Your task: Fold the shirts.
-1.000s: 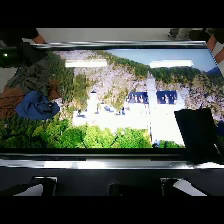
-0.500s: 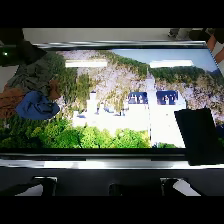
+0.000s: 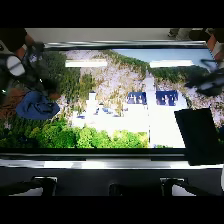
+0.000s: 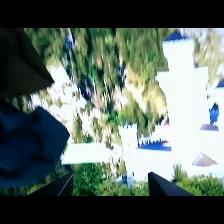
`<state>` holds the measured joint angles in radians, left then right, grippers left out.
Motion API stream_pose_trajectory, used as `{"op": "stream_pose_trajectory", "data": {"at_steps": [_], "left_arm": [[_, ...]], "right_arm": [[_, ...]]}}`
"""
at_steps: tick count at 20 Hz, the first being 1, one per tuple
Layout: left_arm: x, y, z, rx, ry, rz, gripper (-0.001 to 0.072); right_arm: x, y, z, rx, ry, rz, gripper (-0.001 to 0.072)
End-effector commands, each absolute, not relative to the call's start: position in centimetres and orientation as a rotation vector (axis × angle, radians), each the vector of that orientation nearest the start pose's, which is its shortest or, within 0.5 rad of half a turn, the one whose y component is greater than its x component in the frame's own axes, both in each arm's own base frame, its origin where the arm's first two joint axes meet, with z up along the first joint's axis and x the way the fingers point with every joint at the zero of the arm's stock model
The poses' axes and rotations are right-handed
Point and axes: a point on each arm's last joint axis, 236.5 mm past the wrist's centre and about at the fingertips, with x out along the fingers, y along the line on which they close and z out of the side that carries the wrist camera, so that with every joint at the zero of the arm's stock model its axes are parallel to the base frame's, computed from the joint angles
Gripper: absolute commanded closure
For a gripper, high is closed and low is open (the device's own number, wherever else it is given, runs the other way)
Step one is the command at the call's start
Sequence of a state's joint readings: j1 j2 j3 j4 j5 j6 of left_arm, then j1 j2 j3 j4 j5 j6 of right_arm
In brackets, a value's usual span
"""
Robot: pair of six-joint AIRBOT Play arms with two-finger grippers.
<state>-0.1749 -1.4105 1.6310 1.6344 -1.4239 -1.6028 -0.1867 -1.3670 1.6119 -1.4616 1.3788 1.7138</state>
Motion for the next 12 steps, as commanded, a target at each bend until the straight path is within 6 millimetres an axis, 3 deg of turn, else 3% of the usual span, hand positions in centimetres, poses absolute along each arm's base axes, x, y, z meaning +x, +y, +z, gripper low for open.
{"op": "stream_pose_trajectory", "data": {"at_steps": [1, 4, 12], "left_arm": [[36.28, -7.79, 3.47, 0.051, 1.401, -0.14, 0.0151], [37.24, -8.09, 3.55, -0.032, 1.242, -0.113, 0.0152], [37.26, -8.12, 3.47, -0.032, 1.243, -0.113, 0.0152]], "right_arm": [[39.53, 3.04, 6.14, 0.238, 1.433, -0.001, 0.0102], [39.47, 3.56, 5.33, 0.191, 1.451, -0.003, 0.0101], [38.94, 3.48, 5.28, 0.191, 1.473, -0.005, 0.0101]]}}
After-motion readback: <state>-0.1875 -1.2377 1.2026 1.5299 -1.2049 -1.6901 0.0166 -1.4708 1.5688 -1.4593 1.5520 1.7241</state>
